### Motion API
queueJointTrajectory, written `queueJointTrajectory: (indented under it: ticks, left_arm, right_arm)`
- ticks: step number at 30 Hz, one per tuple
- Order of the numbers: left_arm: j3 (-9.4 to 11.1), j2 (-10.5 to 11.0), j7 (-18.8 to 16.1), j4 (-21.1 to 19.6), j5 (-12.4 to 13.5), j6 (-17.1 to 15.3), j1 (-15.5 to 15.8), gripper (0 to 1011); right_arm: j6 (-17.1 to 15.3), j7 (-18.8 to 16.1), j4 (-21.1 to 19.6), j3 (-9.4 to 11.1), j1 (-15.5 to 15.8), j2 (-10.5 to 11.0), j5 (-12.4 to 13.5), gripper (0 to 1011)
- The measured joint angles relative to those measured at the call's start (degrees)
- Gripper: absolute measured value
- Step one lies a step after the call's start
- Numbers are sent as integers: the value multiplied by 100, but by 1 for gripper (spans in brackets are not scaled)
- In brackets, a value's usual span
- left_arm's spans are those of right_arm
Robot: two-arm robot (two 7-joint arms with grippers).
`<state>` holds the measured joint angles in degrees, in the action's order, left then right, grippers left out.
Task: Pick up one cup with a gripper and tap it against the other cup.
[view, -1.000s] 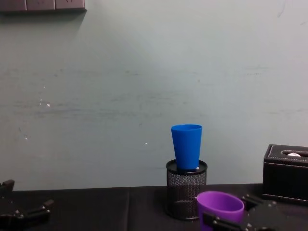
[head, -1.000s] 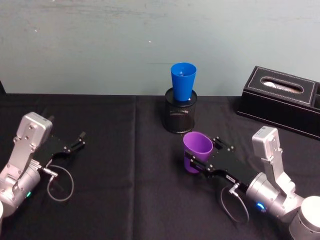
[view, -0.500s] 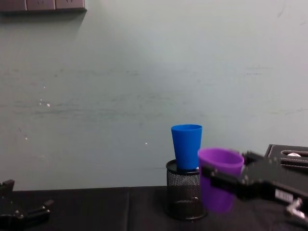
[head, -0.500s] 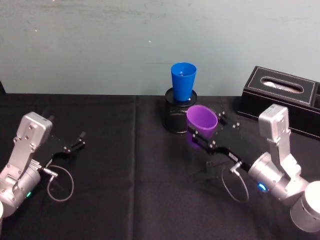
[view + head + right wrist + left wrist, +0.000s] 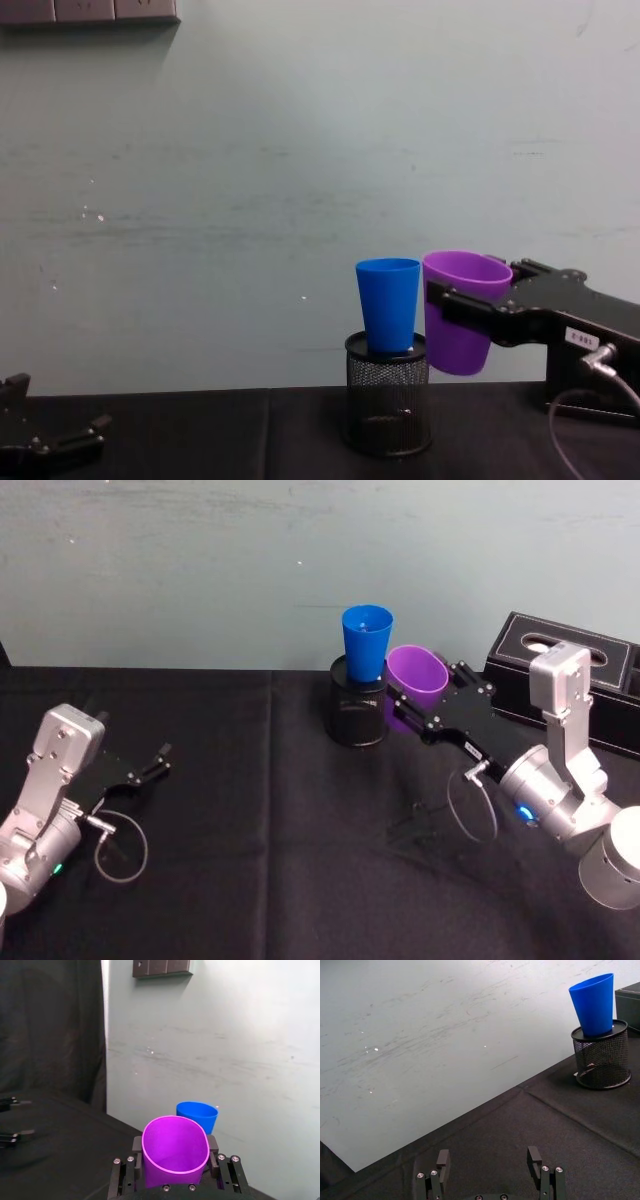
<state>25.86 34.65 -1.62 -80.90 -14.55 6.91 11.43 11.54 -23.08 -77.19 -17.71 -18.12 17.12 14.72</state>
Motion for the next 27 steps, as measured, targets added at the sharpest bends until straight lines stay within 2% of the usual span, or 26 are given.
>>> queueJointTrajectory:
  ticks: [9, 27]
  left_arm:
    - [0, 0, 0, 0, 0, 0, 0, 1011]
    - [0, 0, 0, 0, 0, 0, 0, 1011]
  right_arm:
    - [42, 163, 129, 44, -125, -108, -202, 738]
    - [44, 156, 120, 32, -121, -92, -200, 739]
